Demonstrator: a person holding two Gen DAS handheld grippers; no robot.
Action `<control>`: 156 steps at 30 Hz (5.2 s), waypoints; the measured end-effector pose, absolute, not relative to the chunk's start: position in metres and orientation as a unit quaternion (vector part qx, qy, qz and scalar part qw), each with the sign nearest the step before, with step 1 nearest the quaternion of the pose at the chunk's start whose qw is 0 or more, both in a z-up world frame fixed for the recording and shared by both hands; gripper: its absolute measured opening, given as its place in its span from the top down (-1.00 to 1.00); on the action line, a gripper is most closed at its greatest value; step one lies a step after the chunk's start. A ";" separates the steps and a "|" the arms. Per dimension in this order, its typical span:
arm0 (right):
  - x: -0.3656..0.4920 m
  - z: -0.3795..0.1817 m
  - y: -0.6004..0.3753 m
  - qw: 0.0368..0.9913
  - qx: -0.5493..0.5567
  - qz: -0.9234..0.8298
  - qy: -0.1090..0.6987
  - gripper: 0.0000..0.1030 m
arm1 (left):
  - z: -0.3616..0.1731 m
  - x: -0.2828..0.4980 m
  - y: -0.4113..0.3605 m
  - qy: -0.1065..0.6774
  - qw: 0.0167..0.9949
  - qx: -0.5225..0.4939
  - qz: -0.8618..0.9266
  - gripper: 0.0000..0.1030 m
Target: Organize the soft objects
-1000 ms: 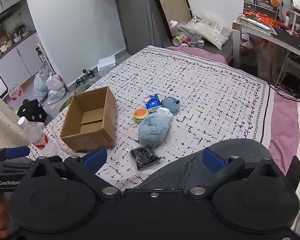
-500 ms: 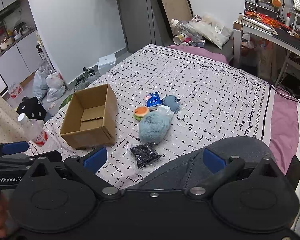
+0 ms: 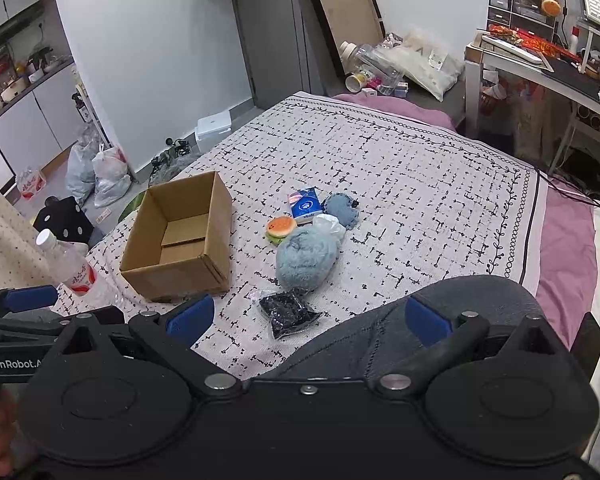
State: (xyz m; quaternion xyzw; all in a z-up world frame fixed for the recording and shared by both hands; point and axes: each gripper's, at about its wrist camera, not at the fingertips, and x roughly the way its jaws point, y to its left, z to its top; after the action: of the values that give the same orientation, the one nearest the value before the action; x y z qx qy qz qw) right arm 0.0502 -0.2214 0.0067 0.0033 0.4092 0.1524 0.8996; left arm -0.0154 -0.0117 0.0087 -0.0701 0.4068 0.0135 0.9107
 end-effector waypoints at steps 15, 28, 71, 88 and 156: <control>0.048 0.008 -0.220 0.908 0.010 0.161 0.387 -1.00 | 0.009 -0.014 -0.013 0.407 0.910 -0.072 0.016 -0.98; 0.057 0.003 -0.215 0.898 0.005 0.168 0.407 -1.00 | 0.009 -0.005 -0.013 0.405 0.911 -0.073 0.024 -0.98; 0.161 -0.059 -0.263 0.878 0.058 0.193 0.435 -0.97 | -0.072 0.093 -0.049 0.456 0.880 -0.131 0.033 -0.78; 0.205 -0.085 -0.268 0.850 0.063 0.213 0.477 -0.60 | -0.126 0.130 -0.059 0.504 0.841 -0.187 0.058 -0.42; 0.334 -0.196 -0.260 0.764 0.265 0.215 0.548 0.92 | -0.169 0.176 -0.050 0.533 0.804 -0.201 0.170 0.34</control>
State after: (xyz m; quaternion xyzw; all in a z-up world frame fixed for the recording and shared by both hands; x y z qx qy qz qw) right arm 0.3342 -0.2602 -0.1963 0.2650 0.5476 0.2153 0.7639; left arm 0.1758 -0.0497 -0.1690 -0.2008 0.5328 0.1701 0.8043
